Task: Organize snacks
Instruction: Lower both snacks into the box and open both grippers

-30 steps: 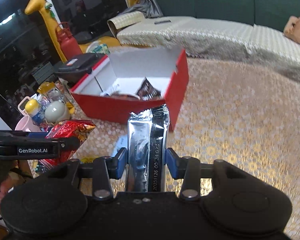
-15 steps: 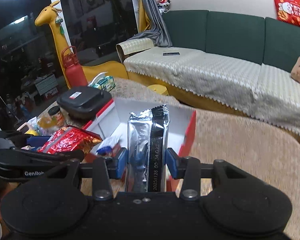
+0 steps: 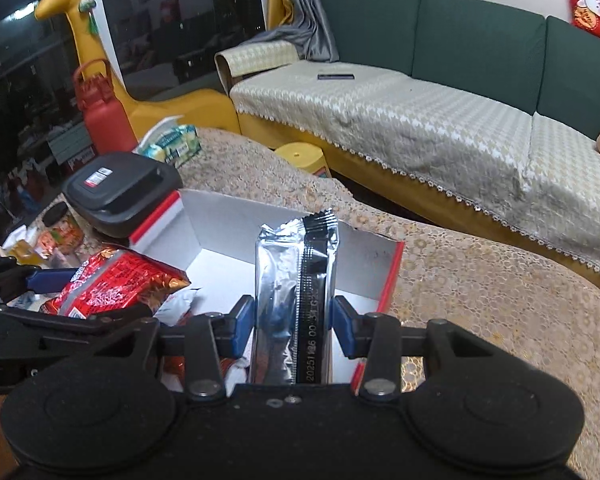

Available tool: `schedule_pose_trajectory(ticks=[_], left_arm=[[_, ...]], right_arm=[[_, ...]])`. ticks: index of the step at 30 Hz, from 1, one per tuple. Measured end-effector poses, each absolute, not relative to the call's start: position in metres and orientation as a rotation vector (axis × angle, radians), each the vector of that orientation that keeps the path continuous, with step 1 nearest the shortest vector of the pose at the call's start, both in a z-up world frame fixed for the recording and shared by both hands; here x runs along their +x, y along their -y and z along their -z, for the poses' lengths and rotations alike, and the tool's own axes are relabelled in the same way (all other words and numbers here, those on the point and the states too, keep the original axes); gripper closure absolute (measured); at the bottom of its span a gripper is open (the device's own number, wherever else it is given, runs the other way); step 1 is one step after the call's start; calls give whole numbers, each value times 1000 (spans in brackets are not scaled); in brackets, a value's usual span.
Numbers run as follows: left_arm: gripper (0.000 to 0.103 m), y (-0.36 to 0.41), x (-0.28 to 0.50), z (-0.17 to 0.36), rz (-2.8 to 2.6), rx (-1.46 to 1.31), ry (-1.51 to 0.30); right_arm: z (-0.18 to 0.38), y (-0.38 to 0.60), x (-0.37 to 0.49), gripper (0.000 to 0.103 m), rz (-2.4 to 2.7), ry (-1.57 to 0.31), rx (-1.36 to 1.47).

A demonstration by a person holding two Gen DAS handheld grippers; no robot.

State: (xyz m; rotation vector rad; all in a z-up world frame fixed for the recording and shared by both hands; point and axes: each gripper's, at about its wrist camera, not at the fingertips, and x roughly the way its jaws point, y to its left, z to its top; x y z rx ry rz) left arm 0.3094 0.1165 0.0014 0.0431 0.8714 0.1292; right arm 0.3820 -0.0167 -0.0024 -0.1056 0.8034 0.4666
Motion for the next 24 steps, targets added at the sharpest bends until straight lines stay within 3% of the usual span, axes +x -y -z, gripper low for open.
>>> schedule_pose_trajectory(ticks=[13, 24], left_arm=[[27, -117, 335, 53, -121, 61, -991], [27, -121, 328, 55, -132, 24, -1002]], right_arm=[[44, 2, 402, 63, -493, -894, -120], [48, 14, 387, 63, -525, -936, -78]])
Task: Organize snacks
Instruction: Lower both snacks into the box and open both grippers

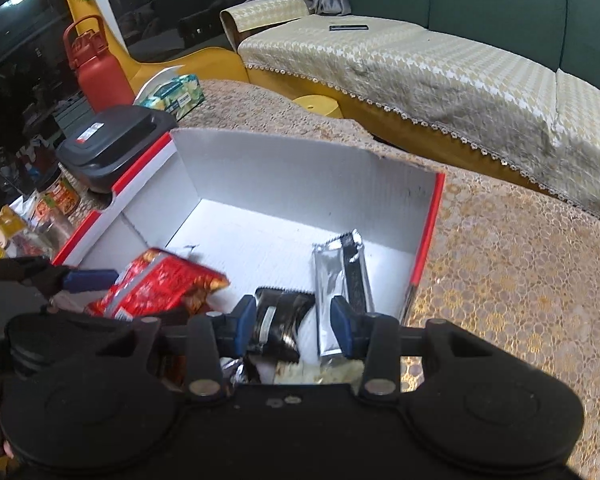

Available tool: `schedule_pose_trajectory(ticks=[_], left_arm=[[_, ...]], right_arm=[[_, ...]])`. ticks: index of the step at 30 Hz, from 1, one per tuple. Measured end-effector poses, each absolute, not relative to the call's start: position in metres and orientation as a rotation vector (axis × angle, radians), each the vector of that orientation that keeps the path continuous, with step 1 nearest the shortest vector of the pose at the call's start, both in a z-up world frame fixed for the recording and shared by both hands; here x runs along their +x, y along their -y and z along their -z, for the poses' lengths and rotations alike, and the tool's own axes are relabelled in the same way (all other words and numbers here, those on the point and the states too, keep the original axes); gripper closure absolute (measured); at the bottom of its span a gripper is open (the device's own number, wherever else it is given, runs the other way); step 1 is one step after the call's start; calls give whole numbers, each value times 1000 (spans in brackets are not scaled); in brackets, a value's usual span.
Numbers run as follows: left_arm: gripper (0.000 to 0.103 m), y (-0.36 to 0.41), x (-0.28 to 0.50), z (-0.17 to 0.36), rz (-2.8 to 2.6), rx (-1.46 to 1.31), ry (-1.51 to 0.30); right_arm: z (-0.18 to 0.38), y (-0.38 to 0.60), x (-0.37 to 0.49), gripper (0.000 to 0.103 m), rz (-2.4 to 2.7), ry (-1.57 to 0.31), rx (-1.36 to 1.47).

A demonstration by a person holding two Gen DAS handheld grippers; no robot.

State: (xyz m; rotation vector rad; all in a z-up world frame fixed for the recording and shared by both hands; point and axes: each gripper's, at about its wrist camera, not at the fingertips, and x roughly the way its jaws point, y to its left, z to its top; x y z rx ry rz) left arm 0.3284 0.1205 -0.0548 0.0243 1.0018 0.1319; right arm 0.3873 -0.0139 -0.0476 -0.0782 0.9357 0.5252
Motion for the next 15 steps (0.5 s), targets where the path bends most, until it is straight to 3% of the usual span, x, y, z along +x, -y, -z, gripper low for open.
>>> schedule_pose_trajectory(ticks=[7, 15], left_arm=[[20, -119, 313, 36, -135, -1, -958], [20, -116, 285, 13, -125, -24, -911]], right_arm=[[33, 22, 369, 61, -539, -924, -49], [12, 36, 341, 27, -541, -889, -24]])
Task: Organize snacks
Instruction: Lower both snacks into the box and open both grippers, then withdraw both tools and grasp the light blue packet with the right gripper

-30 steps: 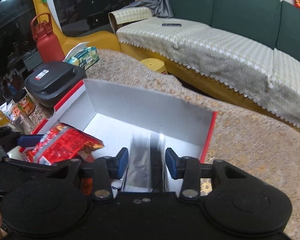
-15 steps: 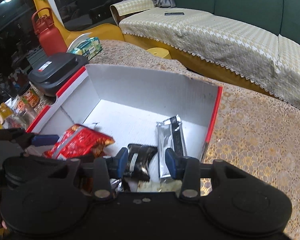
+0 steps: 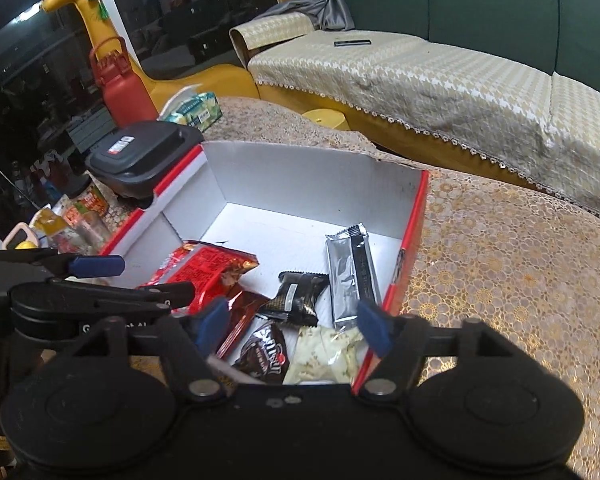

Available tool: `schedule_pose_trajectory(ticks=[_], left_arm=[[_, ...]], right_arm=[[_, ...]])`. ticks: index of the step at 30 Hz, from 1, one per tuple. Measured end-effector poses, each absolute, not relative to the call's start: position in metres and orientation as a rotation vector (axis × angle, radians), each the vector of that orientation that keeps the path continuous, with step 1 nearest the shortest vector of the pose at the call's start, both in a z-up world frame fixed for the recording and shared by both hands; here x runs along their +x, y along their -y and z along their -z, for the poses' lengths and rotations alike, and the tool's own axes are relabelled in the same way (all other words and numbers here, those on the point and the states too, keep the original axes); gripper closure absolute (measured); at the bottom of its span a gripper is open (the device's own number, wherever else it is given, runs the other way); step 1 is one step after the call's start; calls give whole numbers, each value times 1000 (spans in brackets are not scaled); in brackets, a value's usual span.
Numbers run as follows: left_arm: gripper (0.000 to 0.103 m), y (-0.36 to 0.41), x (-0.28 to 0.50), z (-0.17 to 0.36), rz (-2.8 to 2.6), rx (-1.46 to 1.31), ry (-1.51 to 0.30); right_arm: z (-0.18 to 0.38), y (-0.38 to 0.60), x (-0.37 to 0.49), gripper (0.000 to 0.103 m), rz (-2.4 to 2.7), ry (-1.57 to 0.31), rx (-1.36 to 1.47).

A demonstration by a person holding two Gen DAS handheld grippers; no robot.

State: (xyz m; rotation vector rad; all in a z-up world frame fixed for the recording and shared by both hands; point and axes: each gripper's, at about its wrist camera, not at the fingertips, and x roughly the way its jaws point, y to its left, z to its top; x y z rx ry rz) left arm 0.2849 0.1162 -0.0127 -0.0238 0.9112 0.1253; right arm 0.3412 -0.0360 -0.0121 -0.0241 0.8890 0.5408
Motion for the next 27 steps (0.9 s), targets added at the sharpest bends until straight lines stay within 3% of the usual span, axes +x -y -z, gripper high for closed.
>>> schedule_pose_trajectory(ticks=[3, 17, 19, 27], left_arm=[[15, -115, 271, 3, -137, -24, -879], [15, -104, 215, -31, -111, -24, -787], [15, -102, 209, -32, -100, -28, -784], [15, -99, 177, -26, -60, -45, -789]], right_arm=[[5, 42, 331, 24, -543, -882, -16], [-18, 59, 280, 12, -567, -833, -4], [-19, 61, 273, 7, -569, -828, -2], [-14, 69, 245, 2, -571, -832, -6]])
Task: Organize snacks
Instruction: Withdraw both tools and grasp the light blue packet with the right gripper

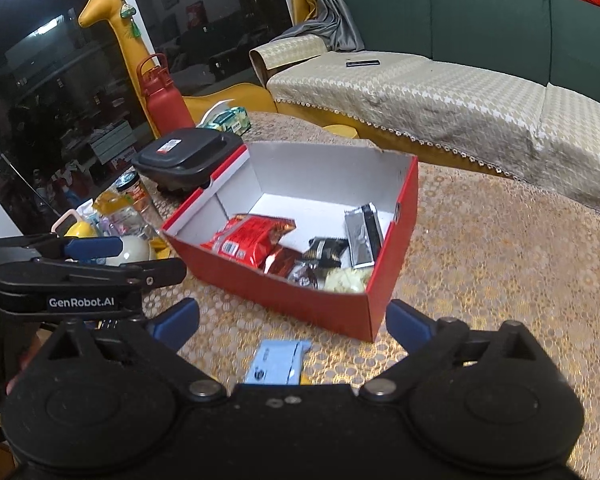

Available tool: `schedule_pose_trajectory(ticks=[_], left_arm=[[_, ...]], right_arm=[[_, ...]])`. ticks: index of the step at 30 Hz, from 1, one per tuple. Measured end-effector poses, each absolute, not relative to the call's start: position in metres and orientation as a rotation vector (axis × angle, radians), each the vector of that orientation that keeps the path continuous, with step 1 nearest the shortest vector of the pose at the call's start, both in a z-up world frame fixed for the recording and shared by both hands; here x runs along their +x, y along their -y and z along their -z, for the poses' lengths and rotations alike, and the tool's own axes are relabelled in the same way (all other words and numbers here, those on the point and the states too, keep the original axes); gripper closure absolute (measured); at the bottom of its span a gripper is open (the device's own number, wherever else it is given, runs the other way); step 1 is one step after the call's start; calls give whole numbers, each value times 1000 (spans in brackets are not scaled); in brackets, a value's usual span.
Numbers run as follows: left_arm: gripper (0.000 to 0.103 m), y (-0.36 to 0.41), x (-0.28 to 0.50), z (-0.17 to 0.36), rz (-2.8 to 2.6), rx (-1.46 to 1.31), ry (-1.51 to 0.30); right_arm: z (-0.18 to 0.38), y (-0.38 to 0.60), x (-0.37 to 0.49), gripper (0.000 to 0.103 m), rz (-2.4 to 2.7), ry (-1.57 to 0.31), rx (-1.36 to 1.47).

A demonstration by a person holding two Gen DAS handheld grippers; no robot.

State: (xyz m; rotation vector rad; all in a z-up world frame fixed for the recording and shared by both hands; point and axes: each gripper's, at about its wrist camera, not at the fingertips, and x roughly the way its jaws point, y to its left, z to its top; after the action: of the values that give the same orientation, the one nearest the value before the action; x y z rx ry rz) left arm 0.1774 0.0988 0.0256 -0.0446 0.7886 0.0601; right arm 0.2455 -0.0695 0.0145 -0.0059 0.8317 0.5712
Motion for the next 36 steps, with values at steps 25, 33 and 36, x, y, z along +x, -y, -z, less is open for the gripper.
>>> schedule_pose_trajectory(ticks=[25, 33, 36], left_arm=[[2, -95, 104, 76, -139, -167, -849], [2, -96, 104, 81, -173, -150, -843], [2, -97, 105, 82, -171, -152, -849]], right_arm=[[65, 36, 246, 5, -521, -978, -150], [89, 0, 264, 10, -527, -1024, -204], [99, -12, 269, 15, -530, -1046, -220]])
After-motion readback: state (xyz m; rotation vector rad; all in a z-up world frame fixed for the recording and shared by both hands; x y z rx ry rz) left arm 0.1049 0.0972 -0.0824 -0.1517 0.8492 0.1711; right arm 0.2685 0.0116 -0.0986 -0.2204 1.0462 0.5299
